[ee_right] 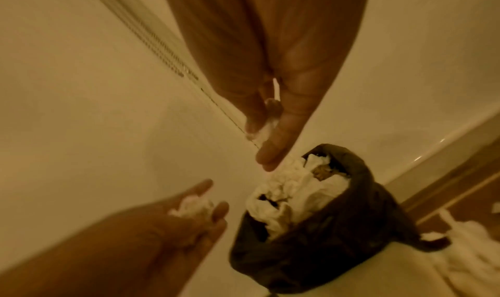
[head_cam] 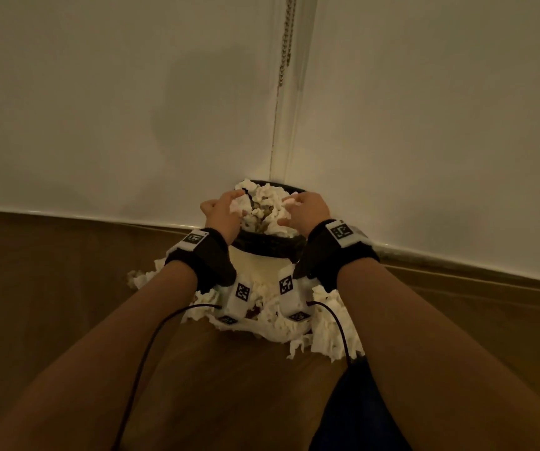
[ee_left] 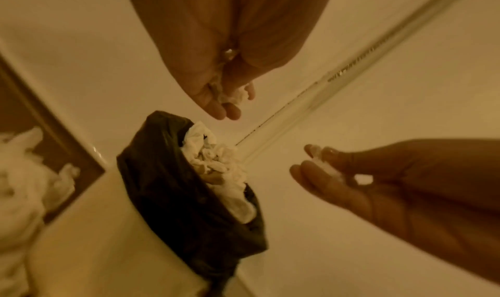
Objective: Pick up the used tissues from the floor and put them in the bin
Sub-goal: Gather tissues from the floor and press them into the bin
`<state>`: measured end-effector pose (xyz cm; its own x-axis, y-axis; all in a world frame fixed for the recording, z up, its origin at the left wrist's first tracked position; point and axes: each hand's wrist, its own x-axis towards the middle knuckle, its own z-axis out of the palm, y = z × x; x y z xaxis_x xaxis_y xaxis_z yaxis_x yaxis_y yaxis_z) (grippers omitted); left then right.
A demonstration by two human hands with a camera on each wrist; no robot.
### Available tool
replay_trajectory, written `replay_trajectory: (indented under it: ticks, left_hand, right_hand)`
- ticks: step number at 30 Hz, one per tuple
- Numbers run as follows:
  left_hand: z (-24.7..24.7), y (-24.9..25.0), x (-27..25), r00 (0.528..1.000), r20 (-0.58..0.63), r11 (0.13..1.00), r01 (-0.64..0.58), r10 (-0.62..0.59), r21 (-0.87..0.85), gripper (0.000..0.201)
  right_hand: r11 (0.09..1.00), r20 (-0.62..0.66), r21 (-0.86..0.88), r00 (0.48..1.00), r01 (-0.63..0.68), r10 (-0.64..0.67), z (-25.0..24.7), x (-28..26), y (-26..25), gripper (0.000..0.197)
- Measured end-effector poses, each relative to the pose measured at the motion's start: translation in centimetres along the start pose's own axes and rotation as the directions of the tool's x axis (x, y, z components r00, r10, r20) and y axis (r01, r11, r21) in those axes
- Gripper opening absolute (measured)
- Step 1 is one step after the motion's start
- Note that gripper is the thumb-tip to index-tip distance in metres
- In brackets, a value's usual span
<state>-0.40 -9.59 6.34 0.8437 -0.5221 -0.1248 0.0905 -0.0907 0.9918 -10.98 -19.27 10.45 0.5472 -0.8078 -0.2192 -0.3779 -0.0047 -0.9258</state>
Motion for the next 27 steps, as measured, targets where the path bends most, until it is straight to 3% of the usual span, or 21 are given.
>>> replay_trajectory:
  ticks: [1, 4, 9, 11, 15, 17, 19, 20, 21, 23, 27]
  left_hand:
    - [-0.1, -0.1, 0.1, 0.999, -0.011, 0.993, -0.038, 0.039, 0.11, 0.046]
    - [-0.5, -1.3, 1.5, 0.971, 0.036, 0.92, -0.235, 0.235, 0.313, 0.041]
    - [-0.3, -2.5, 3.7, 0.879, 0.152, 0.681, -0.451, 0.452, 0.577, 0.023]
    - [0.2, -2.9, 4.2, 0.867, 0.225, 0.6, -0.475, 0.445, 0.644, 0.022]
    - [1.3, -4.1, 4.9, 0.862, 0.366, 0.409, -0.493, 0.352, 0.768, 0.01]
    - [1.6, -5.2, 5.1, 0.869, 0.421, 0.346, -0.491, 0.259, 0.8, 0.021]
    - [1.7, -6.1, 5.3, 0.855, 0.496, 0.176, -0.517, 0.154, 0.838, 0.041]
    - [1.5, -6.4, 5.4, 0.851, 0.509, 0.141, -0.524, 0.13, 0.84, 0.048]
    - [1.3, -6.2, 5.4, 0.858, 0.505, 0.126, -0.514, 0.098, 0.849, 0.05]
    - [0.9, -6.0, 5.6, 0.855, 0.514, 0.075, -0.519, 0.071, 0.852, 0.048]
    - [0.4, -5.1, 4.7, 0.872, 0.457, 0.125, -0.48, 0.176, 0.868, 0.049]
  right_hand:
    - [0.998, -0.013, 0.061, 1.0, 0.007, -0.006, 0.1, 0.2, 0.3, 0.038]
    - [0.991, -0.068, -0.092, 0.992, 0.097, -0.103, 0.8, 1.3, 1.7, 0.029]
    - [0.874, -0.127, -0.434, 0.946, 0.218, -0.299, 1.6, 3.2, 2.4, 0.012]
    - [0.839, -0.066, -0.491, 0.95, 0.236, -0.306, 2.2, 4.0, 2.7, 0.013]
    - [0.666, 0.101, -0.691, 0.949, 0.283, -0.299, 4.5, 4.8, 3.7, 0.031]
    - [0.637, 0.123, -0.734, 0.969, 0.233, -0.213, 5.9, 4.8, 4.6, 0.037]
    - [0.589, 0.176, -0.773, 0.971, 0.238, -0.16, 7.0, 4.7, 5.4, 0.043]
    - [0.555, 0.198, -0.79, 0.965, 0.261, -0.171, 7.3, 4.9, 5.8, 0.044]
    - [0.57, 0.184, -0.789, 0.973, 0.231, -0.139, 7.3, 5.0, 5.7, 0.045]
    - [0.495, 0.213, -0.837, 0.972, 0.232, -0.095, 6.9, 5.3, 5.8, 0.045]
    - [0.316, 0.253, -0.911, 0.964, 0.265, -0.079, 6.1, 5.4, 6.5, 0.05]
